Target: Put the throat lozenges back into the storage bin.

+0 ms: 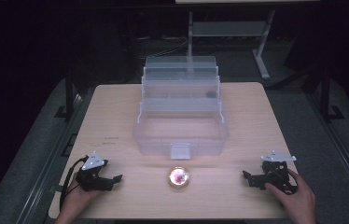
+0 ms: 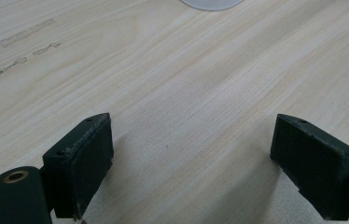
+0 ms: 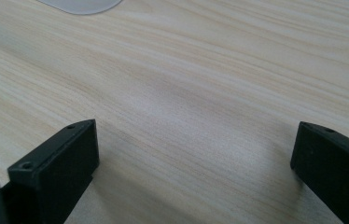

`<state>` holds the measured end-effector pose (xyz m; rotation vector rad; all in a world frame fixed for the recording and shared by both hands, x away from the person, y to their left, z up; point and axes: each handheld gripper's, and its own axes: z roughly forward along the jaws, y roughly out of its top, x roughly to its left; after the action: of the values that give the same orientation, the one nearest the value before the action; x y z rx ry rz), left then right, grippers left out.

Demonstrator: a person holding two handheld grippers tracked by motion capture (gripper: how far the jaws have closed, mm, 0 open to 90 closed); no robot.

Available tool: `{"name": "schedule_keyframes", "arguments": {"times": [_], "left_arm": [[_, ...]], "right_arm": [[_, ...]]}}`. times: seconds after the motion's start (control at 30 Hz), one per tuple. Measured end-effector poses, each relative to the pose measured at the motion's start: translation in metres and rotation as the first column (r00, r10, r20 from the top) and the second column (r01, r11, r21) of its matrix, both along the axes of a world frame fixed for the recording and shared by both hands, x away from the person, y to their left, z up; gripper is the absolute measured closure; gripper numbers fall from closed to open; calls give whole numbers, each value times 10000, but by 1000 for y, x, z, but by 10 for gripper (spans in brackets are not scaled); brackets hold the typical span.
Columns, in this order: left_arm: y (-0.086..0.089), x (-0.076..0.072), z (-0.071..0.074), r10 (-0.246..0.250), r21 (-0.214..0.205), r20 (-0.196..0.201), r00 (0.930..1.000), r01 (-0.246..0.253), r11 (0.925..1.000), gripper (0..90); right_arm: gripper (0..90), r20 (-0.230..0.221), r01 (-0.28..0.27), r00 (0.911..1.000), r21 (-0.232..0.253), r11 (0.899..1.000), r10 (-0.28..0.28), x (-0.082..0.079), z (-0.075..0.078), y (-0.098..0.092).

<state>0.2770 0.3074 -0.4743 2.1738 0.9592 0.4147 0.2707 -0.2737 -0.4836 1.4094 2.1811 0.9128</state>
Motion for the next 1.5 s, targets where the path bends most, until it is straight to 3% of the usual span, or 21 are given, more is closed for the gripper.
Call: {"name": "schedule_keyframes", "arguments": {"times": [0.33, 0.67, 1.13, 1.5], "left_arm": [[0, 0, 0, -10, 11, 23, 10000, 10, 10000, 121], [2, 1, 4, -106, -1, -210, 9997, 106, 9999, 130], [-3, -2, 17, -58, -339, -315, 9995, 47, 9994, 132], [-15, -3, 24, -492, -153, -339, 9982, 487, 9987, 134]], "right_arm": [[5, -1, 1, 10000, -1, 10000, -1, 0, 0, 0], [5, -3, 0, 10000, -2, 10000, 0, 0, 0, 0], [5, -6, 0, 10000, 1, 10000, 0, 0, 0, 0], [5, -8, 2, 10000, 0, 10000, -2, 0, 0, 0]]}}
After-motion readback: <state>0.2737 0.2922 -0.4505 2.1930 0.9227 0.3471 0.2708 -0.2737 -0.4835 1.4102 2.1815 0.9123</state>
